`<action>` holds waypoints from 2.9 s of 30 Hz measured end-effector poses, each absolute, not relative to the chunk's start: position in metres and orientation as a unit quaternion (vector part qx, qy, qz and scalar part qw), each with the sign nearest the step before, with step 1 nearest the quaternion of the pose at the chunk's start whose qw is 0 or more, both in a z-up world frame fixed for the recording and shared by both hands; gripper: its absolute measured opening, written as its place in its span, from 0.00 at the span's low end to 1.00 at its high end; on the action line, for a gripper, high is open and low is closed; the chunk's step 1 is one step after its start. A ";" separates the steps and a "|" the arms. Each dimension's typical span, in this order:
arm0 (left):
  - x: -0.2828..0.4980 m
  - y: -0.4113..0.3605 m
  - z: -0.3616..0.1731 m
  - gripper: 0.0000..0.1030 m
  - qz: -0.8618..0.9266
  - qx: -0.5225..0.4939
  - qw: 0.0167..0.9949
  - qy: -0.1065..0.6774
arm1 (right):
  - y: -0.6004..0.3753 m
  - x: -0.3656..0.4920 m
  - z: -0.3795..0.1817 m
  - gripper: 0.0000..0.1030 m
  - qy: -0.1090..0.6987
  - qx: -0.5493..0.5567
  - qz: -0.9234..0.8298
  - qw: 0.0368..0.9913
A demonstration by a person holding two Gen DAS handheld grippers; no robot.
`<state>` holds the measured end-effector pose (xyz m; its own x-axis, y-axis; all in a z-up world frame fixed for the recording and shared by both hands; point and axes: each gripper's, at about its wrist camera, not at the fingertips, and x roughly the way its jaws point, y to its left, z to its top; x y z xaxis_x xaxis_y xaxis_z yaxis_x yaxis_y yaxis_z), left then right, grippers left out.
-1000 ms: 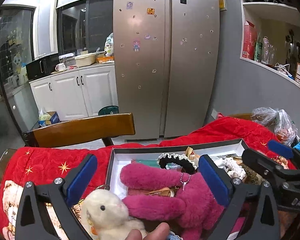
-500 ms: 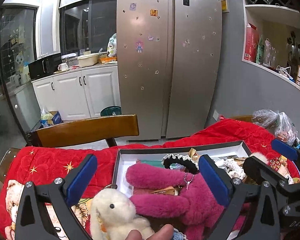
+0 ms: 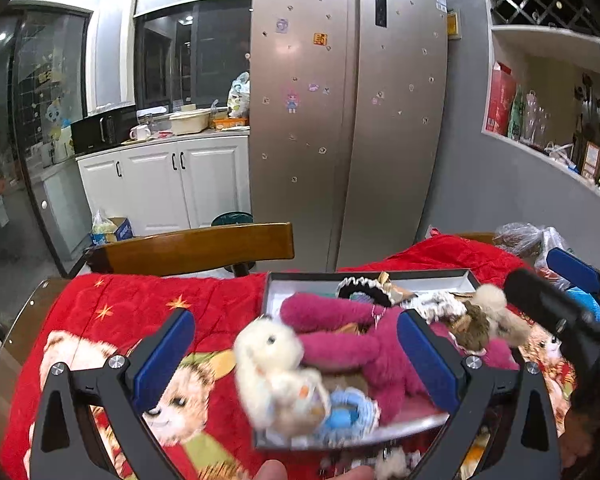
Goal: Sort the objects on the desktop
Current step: 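Withdraw both open tools from the box back over the quilt, then close left tool on the orange while right tool grasps white fuzzy hair clip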
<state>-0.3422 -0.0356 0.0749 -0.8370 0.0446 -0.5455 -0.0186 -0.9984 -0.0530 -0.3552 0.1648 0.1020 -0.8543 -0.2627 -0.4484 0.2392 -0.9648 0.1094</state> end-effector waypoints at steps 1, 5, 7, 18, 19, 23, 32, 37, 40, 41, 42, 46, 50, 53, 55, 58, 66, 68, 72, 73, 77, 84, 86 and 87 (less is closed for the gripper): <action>-0.336 -0.039 0.076 1.00 0.958 -0.285 0.017 -0.029 | 0.162 -0.345 0.107 1.00 -0.019 0.229 -0.965 0.129; -0.308 -0.048 0.082 1.00 0.958 -0.283 0.029 -0.042 | 0.148 -0.308 0.121 1.00 0.033 0.196 -0.976 0.090; -0.293 -0.050 0.086 1.00 0.958 -0.283 0.026 -0.034 | 0.147 -0.290 0.126 1.00 0.033 0.190 -0.976 0.100; -0.226 -0.069 0.090 1.00 0.962 -0.272 0.021 -0.006 | 0.147 -0.229 0.125 1.00 0.017 0.198 -0.970 0.138; -0.222 -0.071 0.087 1.00 0.961 -0.274 0.021 -0.006 | 0.147 -0.223 0.124 1.00 0.017 0.198 -0.970 0.142; -0.216 -0.075 0.073 1.00 0.959 -0.283 0.032 -0.009 | 0.145 -0.209 0.117 1.00 0.016 0.199 -0.969 0.149; -0.242 -0.081 0.018 1.00 0.942 -0.330 0.062 -0.008 | 0.132 -0.215 0.061 1.00 0.024 0.248 -0.948 0.199; -0.256 -0.070 -0.012 1.00 0.931 -0.359 0.062 0.006 | 0.130 -0.229 0.021 1.00 0.034 0.290 -0.934 0.206; -0.261 -0.066 -0.023 1.00 0.927 -0.370 0.065 0.008 | 0.133 -0.236 0.008 1.00 0.023 0.309 -0.927 0.213; -0.261 -0.064 -0.026 1.00 0.926 -0.373 0.066 0.009 | 0.133 -0.238 0.005 1.00 0.021 0.314 -0.924 0.215; -0.262 -0.063 -0.028 1.00 0.924 -0.377 0.066 0.012 | 0.134 -0.239 0.001 1.00 0.019 0.319 -0.922 0.217; -0.267 -0.063 -0.039 1.00 0.919 -0.389 0.061 0.017 | 0.134 -0.245 -0.012 0.99 0.016 0.336 -0.914 0.226; -0.272 -0.065 -0.047 1.00 0.913 -0.403 0.058 0.016 | 0.137 -0.249 -0.019 0.96 -0.012 0.351 -0.903 0.249; -0.277 -0.067 -0.052 1.00 0.906 -0.418 0.060 0.009 | 0.139 -0.249 -0.017 0.93 -0.022 0.351 -0.901 0.254; -0.279 -0.068 -0.055 1.00 0.904 -0.423 0.061 0.007 | 0.141 -0.250 -0.017 0.87 -0.030 0.355 -0.898 0.259; -0.283 -0.068 -0.058 1.00 0.897 -0.437 0.061 0.005 | 0.140 -0.250 -0.019 0.80 -0.025 0.360 -0.896 0.260; -0.285 -0.063 -0.063 1.00 0.891 -0.450 0.051 0.020 | 0.128 -0.242 -0.019 0.68 0.013 0.361 -0.891 0.274; -0.286 -0.063 -0.063 1.00 0.891 -0.451 0.052 0.018 | 0.122 -0.244 -0.026 0.65 0.032 0.379 -0.886 0.264; -0.284 -0.062 -0.063 1.00 0.891 -0.450 0.051 0.019 | 0.125 -0.248 -0.031 0.57 0.028 0.393 -0.883 0.254; -0.284 -0.062 -0.063 1.00 0.891 -0.450 0.050 0.019 | 0.128 -0.250 -0.032 0.52 0.024 0.397 -0.883 0.248; -0.285 -0.061 -0.063 1.00 0.891 -0.451 0.050 0.021 | 0.133 -0.251 -0.034 0.40 0.026 0.402 -0.884 0.237; -0.285 -0.061 -0.063 1.00 0.891 -0.451 0.050 0.022 | 0.120 -0.248 -0.039 0.41 0.075 0.405 -0.886 0.213; -0.285 -0.061 -0.063 1.00 0.891 -0.451 0.049 0.022 | 0.118 -0.248 -0.039 0.42 0.083 0.406 -0.886 0.209; -0.285 -0.062 -0.063 1.00 0.891 -0.451 0.050 0.022 | 0.118 -0.248 -0.040 0.41 0.087 0.407 -0.886 0.205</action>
